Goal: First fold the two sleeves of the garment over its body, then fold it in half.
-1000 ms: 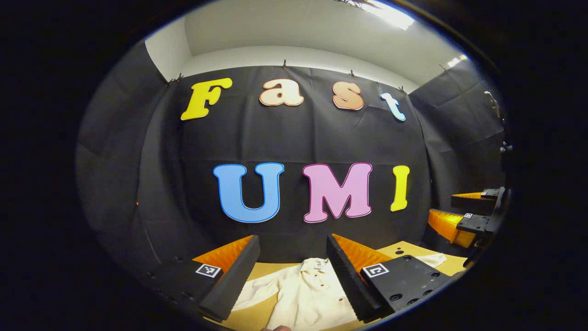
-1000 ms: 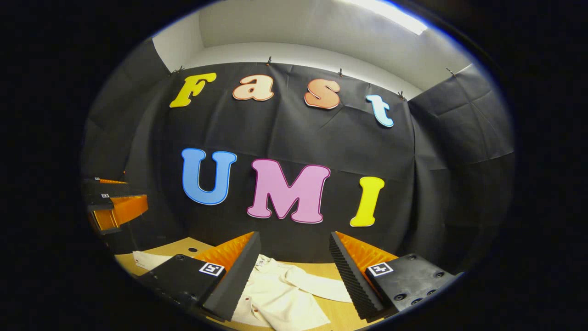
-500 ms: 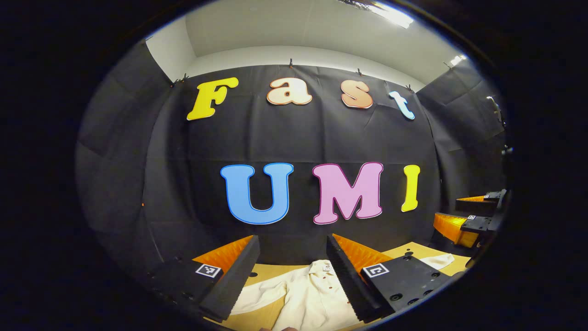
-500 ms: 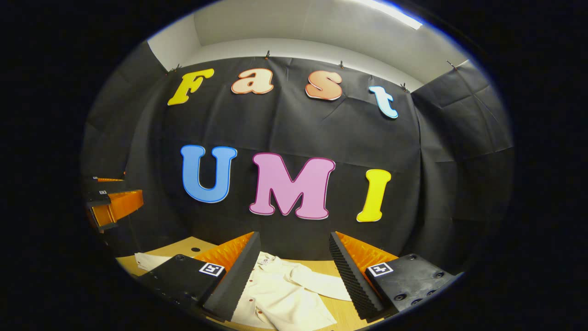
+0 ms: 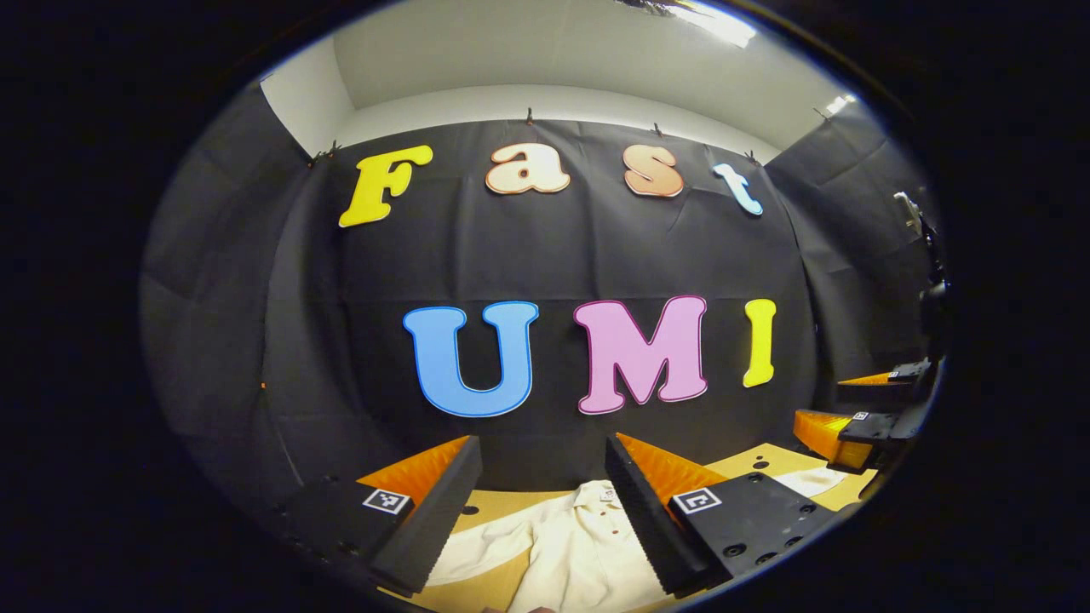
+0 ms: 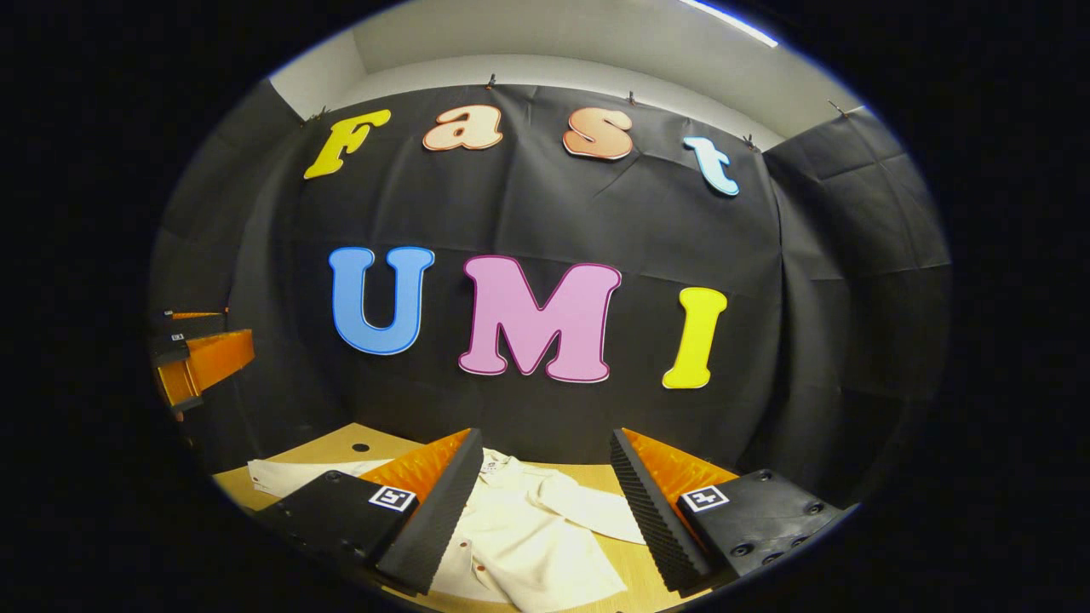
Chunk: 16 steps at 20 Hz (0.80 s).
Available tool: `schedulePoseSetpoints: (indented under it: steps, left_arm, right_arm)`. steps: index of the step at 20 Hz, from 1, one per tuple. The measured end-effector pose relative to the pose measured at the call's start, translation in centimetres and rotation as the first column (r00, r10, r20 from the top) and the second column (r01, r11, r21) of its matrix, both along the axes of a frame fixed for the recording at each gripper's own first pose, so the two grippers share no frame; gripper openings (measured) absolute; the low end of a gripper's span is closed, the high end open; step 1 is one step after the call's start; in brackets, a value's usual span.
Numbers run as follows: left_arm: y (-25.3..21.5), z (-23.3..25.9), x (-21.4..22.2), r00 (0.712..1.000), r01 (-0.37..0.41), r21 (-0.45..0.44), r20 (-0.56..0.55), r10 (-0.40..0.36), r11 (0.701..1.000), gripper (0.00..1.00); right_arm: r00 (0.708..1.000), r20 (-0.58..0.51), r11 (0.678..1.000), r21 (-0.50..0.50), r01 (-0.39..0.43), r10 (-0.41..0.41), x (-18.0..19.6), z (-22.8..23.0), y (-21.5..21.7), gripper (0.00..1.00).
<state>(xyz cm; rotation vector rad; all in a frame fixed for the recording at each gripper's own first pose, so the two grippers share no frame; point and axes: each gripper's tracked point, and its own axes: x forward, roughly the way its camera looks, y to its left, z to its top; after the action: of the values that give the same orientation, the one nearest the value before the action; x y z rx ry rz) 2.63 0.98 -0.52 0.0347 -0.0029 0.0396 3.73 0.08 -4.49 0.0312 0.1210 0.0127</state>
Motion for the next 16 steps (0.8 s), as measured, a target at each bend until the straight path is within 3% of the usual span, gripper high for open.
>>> schedulePoseSetpoints:
  steps: [7, 10, 16]
  left_arm:
    - [-1.5, -1.7, 0.5, 0.999, 0.016, 0.011, -0.047, -0.016, 1.000, 0.96]
    - [-2.4, -2.6, 0.9, 0.998, 0.008, -0.001, -0.069, -0.008, 1.000, 0.96]
    - [-4.2, -4.8, 2.1, 0.992, -0.017, 0.020, -0.127, 0.019, 1.000, 0.96]
  right_arm:
    - [0.993, -0.119, 0.999, 0.043, -0.001, 0.006, 1.8, -4.5, -2.0, 0.96]
    - [0.973, -0.230, 0.998, 0.058, -0.017, 0.030, 2.8, -8.5, -3.9, 0.97]
    - [0.930, -0.363, 0.994, 0.059, 0.087, -0.060, 6.4, -15.5, -12.2, 0.97]
